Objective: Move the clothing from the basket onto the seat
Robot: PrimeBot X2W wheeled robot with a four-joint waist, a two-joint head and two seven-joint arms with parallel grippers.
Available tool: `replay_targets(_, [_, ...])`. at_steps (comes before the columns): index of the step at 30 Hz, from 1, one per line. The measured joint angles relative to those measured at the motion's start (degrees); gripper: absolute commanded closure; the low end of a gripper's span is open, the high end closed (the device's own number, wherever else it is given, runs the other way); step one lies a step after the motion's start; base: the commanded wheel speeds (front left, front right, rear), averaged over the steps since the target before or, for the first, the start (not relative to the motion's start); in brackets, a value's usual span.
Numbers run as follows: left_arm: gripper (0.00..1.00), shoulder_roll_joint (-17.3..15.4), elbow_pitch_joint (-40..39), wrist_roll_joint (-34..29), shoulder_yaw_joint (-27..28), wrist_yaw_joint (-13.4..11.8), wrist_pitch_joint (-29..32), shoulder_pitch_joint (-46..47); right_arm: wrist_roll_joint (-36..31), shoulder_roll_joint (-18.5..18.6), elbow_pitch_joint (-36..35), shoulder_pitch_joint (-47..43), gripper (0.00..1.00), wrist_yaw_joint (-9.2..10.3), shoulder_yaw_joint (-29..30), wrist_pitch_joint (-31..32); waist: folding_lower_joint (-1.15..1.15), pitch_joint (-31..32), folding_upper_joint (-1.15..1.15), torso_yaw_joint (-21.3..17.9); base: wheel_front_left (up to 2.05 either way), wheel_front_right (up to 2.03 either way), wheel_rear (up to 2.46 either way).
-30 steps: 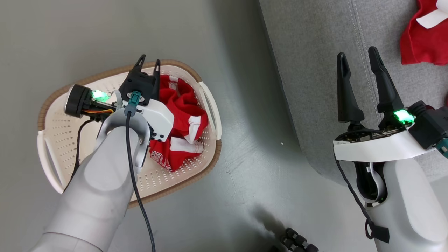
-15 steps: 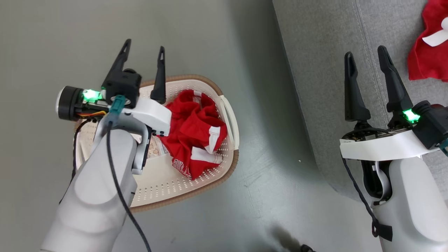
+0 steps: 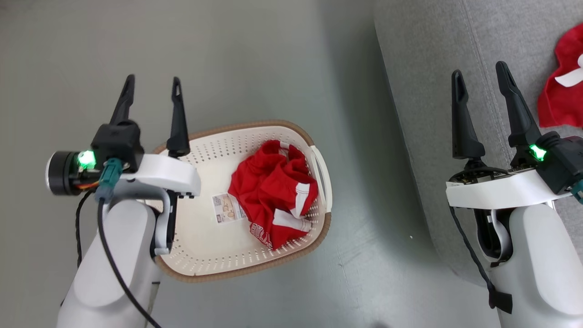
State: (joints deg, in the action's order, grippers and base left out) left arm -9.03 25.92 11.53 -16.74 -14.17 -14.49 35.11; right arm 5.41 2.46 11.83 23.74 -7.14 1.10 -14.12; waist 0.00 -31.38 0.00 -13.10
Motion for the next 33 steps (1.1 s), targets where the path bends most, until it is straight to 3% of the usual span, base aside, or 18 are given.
replay_targets(13, [0.00, -0.37, -9.56, 1.72, 4.88, -2.14, -0.12, -11.70, -1.64, 0.08, 1.37, -2.64, 0.00, 0.00, 0.20, 1.05, 0.00, 7.31, 0.00, 3.83, 0.00, 0.00, 0.00])
replay_targets(33, [0.00, 2.07, -17.29, 3.30, 8.45, -4.71, -0.15, -28.09, -1.56, 0.09, 2.70, -12.34, 0.00, 0.00, 2.23, 3.37, 0.00, 19.74, 0.00, 7.85, 0.00, 0.00, 0.00])
